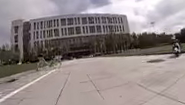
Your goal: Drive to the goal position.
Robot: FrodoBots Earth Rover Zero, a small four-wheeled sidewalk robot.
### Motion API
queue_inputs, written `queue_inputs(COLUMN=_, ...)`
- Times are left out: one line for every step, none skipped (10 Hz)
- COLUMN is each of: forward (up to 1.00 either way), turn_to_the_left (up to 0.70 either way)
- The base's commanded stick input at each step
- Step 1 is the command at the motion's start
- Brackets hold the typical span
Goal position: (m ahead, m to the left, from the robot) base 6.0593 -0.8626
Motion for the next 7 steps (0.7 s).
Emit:
queue_inputs(forward=0.7, turn_to_the_left=0.0)
queue_inputs(forward=0.7, turn_to_the_left=0.0)
queue_inputs(forward=0.7, turn_to_the_left=0.0)
queue_inputs(forward=0.7, turn_to_the_left=0.0)
queue_inputs(forward=0.7, turn_to_the_left=0.0)
queue_inputs(forward=0.7, turn_to_the_left=0.0)
queue_inputs(forward=0.7, turn_to_the_left=0.0)
